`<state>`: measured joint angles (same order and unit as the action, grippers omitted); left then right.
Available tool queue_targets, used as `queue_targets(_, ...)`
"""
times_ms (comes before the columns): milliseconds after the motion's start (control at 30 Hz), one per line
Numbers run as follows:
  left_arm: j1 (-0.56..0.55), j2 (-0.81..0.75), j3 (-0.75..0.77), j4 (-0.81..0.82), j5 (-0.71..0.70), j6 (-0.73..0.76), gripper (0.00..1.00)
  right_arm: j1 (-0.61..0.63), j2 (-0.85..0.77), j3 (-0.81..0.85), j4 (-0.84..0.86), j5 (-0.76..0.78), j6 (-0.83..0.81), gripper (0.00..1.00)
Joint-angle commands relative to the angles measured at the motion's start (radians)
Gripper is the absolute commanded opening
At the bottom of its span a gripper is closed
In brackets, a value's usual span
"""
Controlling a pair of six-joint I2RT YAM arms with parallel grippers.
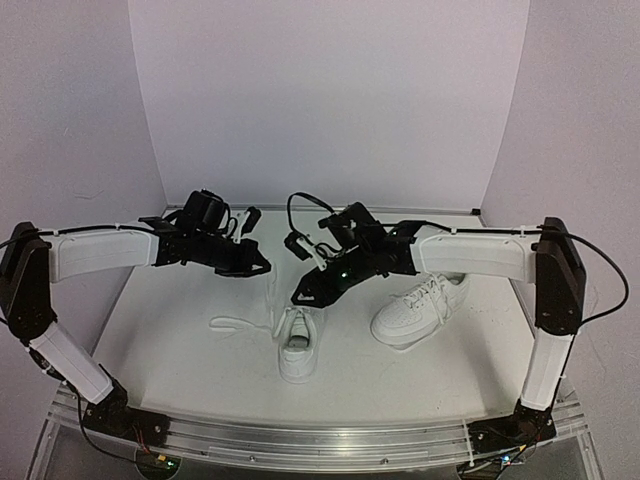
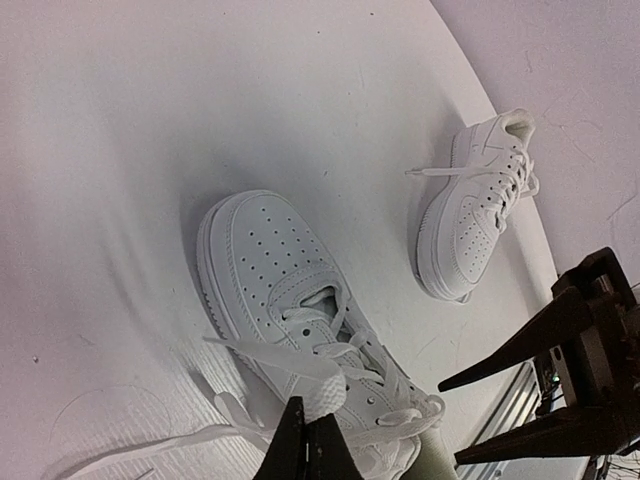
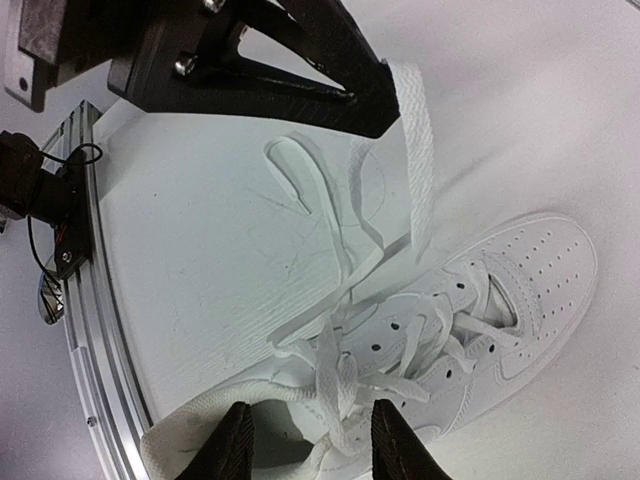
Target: Tie the shoes
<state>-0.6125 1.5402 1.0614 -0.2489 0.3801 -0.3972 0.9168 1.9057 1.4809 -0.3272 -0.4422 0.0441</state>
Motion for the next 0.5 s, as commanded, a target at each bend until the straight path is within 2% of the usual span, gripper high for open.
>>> queue_targets(0,0.006,-0.018,0.033,-0.017,-0.019,-0.011,0.00,0.005,0.043,0.077,-0.083,0.029,-0.036,0.34)
queue_targets(167,0.008,-0.011,0.030,-0.004,0.007,-0.006,0.00,0.006,0.064,0.091,-0.108,0.019,-0.075,0.33)
queue_targets(467,0.008,0.008,0.041,-0.007,0.014,0.006,0.00,0.006,0.076,0.105,-0.124,-0.016,-0.085,0.17)
